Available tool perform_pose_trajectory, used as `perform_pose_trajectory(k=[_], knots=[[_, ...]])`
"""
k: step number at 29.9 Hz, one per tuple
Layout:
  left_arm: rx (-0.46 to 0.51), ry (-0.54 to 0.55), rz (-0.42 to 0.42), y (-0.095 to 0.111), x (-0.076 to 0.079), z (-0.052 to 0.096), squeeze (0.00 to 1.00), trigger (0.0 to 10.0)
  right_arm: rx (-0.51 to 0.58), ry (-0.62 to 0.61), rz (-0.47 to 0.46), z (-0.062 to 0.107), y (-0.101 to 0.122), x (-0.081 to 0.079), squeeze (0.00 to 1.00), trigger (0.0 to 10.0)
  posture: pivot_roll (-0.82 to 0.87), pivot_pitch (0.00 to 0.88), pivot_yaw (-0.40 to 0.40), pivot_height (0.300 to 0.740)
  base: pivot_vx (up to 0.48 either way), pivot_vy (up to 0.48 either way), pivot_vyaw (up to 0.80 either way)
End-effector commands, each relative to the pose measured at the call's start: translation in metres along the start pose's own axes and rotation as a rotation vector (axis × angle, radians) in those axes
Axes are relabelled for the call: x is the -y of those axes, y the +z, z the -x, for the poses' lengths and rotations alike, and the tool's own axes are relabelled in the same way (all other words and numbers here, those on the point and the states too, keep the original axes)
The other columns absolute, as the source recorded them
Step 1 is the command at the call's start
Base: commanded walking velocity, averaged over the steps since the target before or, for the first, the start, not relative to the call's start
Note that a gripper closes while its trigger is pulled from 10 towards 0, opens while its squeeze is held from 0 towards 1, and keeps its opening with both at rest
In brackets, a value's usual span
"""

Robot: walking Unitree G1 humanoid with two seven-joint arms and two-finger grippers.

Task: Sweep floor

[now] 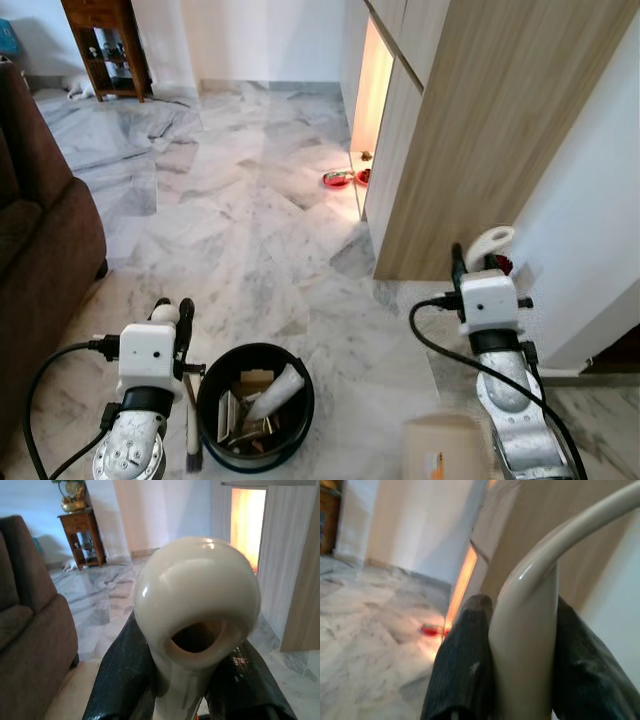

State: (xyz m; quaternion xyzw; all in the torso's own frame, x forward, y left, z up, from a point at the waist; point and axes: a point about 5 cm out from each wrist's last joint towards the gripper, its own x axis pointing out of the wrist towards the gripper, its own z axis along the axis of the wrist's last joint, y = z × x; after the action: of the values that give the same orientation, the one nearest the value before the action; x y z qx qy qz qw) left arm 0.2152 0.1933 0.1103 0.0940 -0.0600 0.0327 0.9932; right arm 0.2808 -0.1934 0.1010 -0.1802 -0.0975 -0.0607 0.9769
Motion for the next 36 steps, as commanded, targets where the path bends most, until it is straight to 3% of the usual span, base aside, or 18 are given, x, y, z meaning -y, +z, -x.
perform_pose_trajectory(k=[1, 5, 9, 11, 12, 15, 21, 36], knots=[[0.010, 0.003, 0.084, -0.001, 0.003, -0.003, 0.00, 10.0, -0.035, -0.062, -0.077, -0.003, -0.008, 0.006, 0.00, 10.0, 0.07, 0.000, -0.049, 0.740, 0.000, 0.000, 0.00], [-0.010, 0.019, 0.126, -0.007, 0.001, -0.003, 0.00, 10.0, -0.056, -0.085, -0.177, -0.008, -0.013, 0.008, 0.00, 10.0, 0.07, 0.000, -0.052, 0.740, 0.000, 0.000, 0.00], [-0.018, 0.023, 0.143, -0.009, 0.002, -0.003, 0.00, 10.0, -0.053, -0.078, -0.209, -0.010, -0.013, 0.008, 0.00, 10.0, 0.07, 0.000, -0.054, 0.740, 0.000, 0.000, 0.00], [-0.026, 0.025, 0.148, -0.012, 0.003, -0.002, 0.00, 10.0, -0.059, -0.073, -0.270, -0.011, -0.014, 0.007, 0.00, 10.0, 0.07, 0.000, -0.054, 0.740, 0.000, 0.000, 0.00], [-0.029, 0.022, 0.151, -0.013, 0.005, -0.001, 0.00, 10.0, -0.067, -0.074, -0.343, -0.012, -0.016, 0.006, 0.00, 10.0, 0.07, 0.000, -0.055, 0.740, 0.000, 0.000, 0.00], [-0.025, 0.011, 0.156, -0.013, 0.007, -0.001, 0.00, 10.0, -0.071, -0.081, -0.379, -0.012, -0.018, 0.006, 0.00, 10.0, 0.07, 0.000, -0.055, 0.740, 0.000, 0.000, 0.00], [-0.019, -0.014, 0.158, -0.012, 0.010, -0.004, 0.00, 10.0, -0.077, -0.058, -0.387, -0.011, -0.020, 0.001, 0.00, 10.0, 0.07, 0.000, -0.056, 0.740, 0.000, 0.000, 0.00], [-0.011, -0.035, 0.153, -0.009, 0.014, -0.004, 0.00, 10.0, -0.072, -0.065, -0.382, -0.011, -0.023, 0.007, 0.00, 10.0, 0.07, 0.000, -0.054, 0.740, 0.000, 0.000, 0.00]])
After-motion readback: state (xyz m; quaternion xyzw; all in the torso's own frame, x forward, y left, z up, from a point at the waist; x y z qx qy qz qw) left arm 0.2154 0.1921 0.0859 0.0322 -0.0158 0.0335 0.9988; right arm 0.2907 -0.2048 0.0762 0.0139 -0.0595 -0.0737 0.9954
